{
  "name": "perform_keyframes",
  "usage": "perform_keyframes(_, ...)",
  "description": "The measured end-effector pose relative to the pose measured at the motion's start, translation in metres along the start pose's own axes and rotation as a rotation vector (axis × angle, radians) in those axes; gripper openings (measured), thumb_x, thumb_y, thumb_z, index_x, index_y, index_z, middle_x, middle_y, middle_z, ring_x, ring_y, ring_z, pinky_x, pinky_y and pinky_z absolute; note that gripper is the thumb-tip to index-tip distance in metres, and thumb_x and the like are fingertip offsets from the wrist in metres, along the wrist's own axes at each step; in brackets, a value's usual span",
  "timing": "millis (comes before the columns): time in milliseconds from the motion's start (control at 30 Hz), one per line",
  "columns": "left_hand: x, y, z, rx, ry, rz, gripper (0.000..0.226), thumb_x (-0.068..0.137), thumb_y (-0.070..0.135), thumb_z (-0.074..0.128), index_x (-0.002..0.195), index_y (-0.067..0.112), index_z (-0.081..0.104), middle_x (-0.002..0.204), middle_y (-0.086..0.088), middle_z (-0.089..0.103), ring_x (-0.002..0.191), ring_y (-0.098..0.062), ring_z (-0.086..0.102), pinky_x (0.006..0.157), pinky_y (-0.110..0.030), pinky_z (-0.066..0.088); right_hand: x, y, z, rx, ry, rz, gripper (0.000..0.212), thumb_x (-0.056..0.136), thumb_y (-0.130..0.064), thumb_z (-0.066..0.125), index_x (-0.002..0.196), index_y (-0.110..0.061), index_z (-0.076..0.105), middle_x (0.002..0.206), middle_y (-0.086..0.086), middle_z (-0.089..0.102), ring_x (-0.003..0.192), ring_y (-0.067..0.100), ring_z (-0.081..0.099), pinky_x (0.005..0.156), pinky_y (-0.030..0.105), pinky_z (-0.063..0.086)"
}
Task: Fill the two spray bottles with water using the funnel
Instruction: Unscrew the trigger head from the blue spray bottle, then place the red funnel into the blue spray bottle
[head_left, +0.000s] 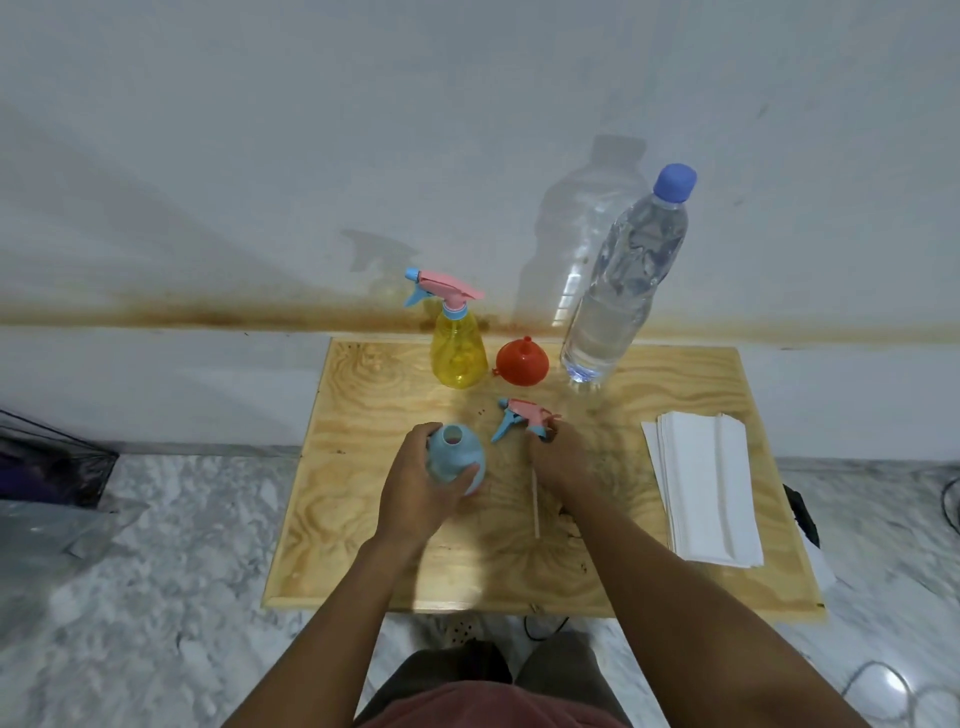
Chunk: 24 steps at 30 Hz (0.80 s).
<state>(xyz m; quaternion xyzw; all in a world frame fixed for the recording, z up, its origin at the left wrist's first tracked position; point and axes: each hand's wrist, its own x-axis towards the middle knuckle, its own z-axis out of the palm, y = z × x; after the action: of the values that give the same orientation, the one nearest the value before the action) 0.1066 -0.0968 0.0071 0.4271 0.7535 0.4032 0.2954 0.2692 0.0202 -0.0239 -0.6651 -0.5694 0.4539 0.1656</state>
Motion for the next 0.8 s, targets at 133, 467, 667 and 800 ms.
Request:
perform_keyframes(133,0.001,0.003,0.001,0.011,0.004,-0.005,0.057,0.069,0.038,0.085,0.114,0.032,0.050,0.111,0.015,0.060,0.101,-0.005,0.058,0.080,-0.039,0.057,0.003,0.007,0.003,-0.074,0.047,-0.021,0.030,0.093,-0.020,0.060,0.118,-0.004,0.061,0.114,0.011,0.064,0.100,0.023,0.059,0.072,0.021,0.042)
perform_keyframes(467,0.010,0.012,0.005,0.071,-0.027,0.028,0.065,0.065,0.034,0.088,0.119,0.023,0.054,0.114,0.003,0.056,0.104,-0.016,0.055,0.083,-0.036,0.053,0.009,-0.005,-0.016,-0.167,0.136,-0.091,0.040,0.094,-0.034,0.059,0.131,-0.021,0.054,0.125,0.002,0.058,0.110,0.020,0.059,0.089,0.037,0.050)
perform_keyframes(667,0.017,0.014,0.003,0.077,-0.078,0.023,0.055,0.063,0.035,0.089,0.104,0.022,0.054,0.104,0.004,0.054,0.095,-0.016,0.054,0.072,-0.025,0.045,0.055,-0.047,-0.023,-0.167,0.077,-0.211,0.041,0.095,-0.034,0.057,0.132,-0.015,0.056,0.123,0.007,0.063,0.112,0.024,0.061,0.097,0.042,0.049)
perform_keyframes(800,0.018,0.016,0.004,0.104,-0.091,0.001,0.055,0.061,0.041,0.087,0.101,0.028,0.051,0.103,0.007,0.051,0.095,-0.016,0.054,0.070,-0.028,0.046,0.080,-0.071,-0.018,-0.165,0.045,-0.205,0.048,0.096,-0.030,0.057,0.140,-0.011,0.048,0.135,0.016,0.053,0.124,0.031,0.052,0.104,0.041,0.042)
